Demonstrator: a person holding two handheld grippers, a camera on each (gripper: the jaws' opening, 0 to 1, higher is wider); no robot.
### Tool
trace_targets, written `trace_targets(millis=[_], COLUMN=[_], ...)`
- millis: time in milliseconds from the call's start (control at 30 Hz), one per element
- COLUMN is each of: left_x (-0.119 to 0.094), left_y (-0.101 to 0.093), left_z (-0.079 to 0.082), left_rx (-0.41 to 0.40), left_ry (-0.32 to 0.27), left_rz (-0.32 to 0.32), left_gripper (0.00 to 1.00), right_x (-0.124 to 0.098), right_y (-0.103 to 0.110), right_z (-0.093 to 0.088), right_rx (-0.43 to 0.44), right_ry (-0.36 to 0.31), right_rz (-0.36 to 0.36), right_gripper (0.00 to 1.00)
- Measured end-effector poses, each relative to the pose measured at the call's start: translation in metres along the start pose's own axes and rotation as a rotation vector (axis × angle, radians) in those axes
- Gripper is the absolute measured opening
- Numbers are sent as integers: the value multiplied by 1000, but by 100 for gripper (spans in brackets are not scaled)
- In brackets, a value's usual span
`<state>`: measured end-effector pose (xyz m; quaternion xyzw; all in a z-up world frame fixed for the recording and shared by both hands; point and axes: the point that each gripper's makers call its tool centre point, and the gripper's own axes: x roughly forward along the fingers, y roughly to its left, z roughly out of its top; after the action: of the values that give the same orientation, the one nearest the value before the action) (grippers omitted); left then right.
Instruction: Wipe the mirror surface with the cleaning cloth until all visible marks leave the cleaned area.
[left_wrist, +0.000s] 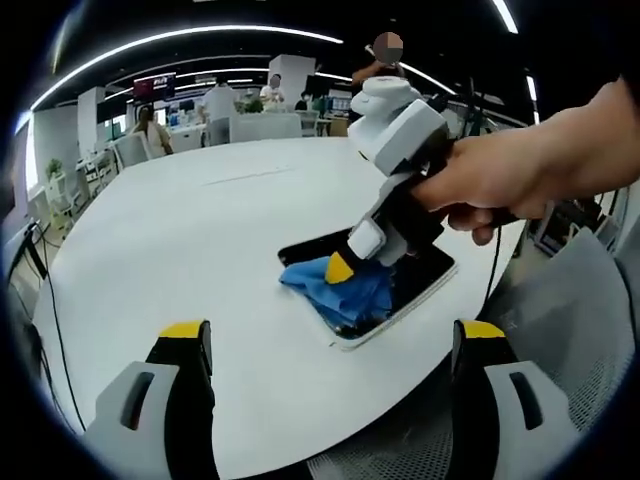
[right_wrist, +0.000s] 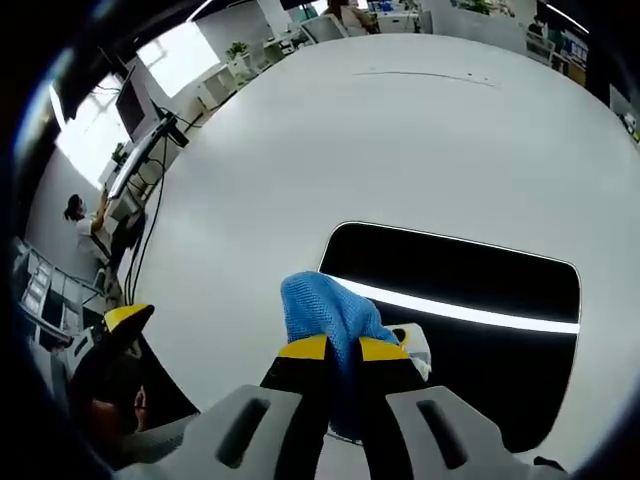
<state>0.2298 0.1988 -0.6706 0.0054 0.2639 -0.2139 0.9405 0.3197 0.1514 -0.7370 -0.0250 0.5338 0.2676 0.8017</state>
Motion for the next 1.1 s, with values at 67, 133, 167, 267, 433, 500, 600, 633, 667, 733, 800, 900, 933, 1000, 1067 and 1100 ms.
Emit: trace_targets(millis=[67, 133, 167, 267, 433, 500, 600, 633, 667, 733, 800, 900, 933, 1000, 1067, 1100], left_x=[1, 2, 1, 1, 2, 3, 3, 3, 4, 3, 3, 2, 2, 2, 3, 2], left_y=[0, 0, 0, 0, 1, 1, 1, 1, 1, 0, 2, 3, 3, 3, 2, 2], left_z=[0, -2, -4, -3, -5, -6, -6, -7, -7, -8, -6, -6, -8, -6, -5, -5], left_rx=[-2, 9, 21, 27, 17, 13, 13, 12, 11, 11, 20, -5, -7, 0, 1, 2], left_ry=[-2, 7, 19, 8, 9, 11, 9, 12, 13, 15, 8, 1, 7, 2, 0, 0], left_rz=[-3, -6, -6, -6, -7, -9, -13, -14, -14, -18, -10, -6, -7, -8, -8, -9], left_gripper=[99, 98, 98, 98, 98, 98, 98, 97, 97, 97, 97, 97, 97, 97, 97, 97], right_x=[0, 0, 0, 3, 8, 12, 12, 12, 13, 14, 19, 22, 22, 21, 22, 22], right_y=[-2, -4, -4, -6, -11, -13, -12, -12, -11, -10, -13, -14, -14, -13, -14, -14], right_z=[4, 7, 8, 14, 25, 30, 33, 34, 36, 41, 47, 52, 52, 51, 51, 51], right_rx=[1, 4, 3, -32, -52, -50, -53, -85, -90, -108, -93, -84, -81, -82, -77, -75], right_ry=[-1, -3, -2, 6, 11, 12, 4, 13, 12, 9, 14, 13, 14, 20, 19, 17], right_rz=[-2, -5, -5, -11, -16, -15, -5, 0, -3, 0, 1, -2, -3, -2, 3, 4], right_gripper=[4, 4, 4, 4, 4, 4, 4, 4, 4, 4, 4, 4, 4, 4, 4, 4])
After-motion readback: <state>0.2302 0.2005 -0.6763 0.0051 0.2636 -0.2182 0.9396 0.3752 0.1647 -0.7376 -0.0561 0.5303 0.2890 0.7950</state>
